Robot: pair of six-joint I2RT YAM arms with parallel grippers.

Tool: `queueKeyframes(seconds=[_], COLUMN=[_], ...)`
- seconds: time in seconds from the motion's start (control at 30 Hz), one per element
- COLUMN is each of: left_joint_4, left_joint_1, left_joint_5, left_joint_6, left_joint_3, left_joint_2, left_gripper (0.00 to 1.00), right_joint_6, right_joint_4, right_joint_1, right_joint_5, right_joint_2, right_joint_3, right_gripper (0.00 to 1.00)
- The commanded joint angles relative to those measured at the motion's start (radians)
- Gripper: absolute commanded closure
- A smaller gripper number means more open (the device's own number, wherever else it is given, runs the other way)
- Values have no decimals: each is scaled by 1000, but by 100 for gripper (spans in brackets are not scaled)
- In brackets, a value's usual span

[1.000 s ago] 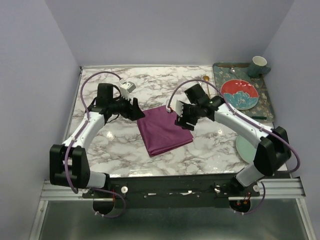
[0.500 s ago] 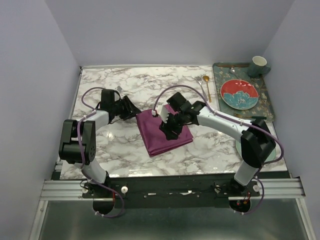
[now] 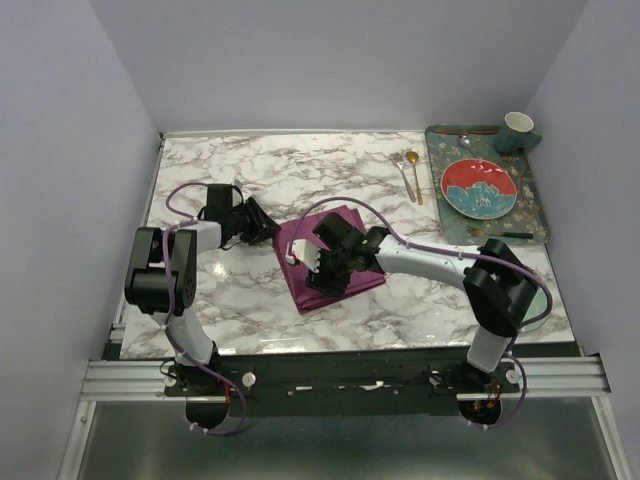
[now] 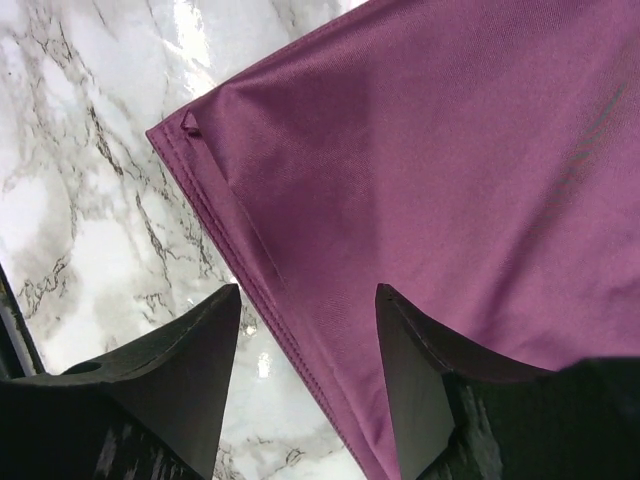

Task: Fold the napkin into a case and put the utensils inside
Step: Smooth out the lower triangle-folded napkin at the center of the board.

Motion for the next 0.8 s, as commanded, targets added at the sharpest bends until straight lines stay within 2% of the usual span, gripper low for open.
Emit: queueKeyframes(seconds=[0.0,0.5,0.6,0.77], left_joint_4=[24,29,28,24], left_joint_1=[4,4,4,4], left_joint_5=[-40,-46,-49,-49], left_joint_6=[-3,-5,-6,3], left_joint_3=[4,-46,-46,-35], left_joint_2=[34,-8,-14,5], left_gripper=[50,45,44,44], right_joint_6=[-30,-69,-72,-78], right_joint_4=[52,115,124,138], right_joint_1=[35,107,111,113], right_joint_5=[36,72,75,83], right_joint_2=[30,71,87,96], right_joint_3=[-2,-2,-7,-22], right_gripper=[35,37,41,58])
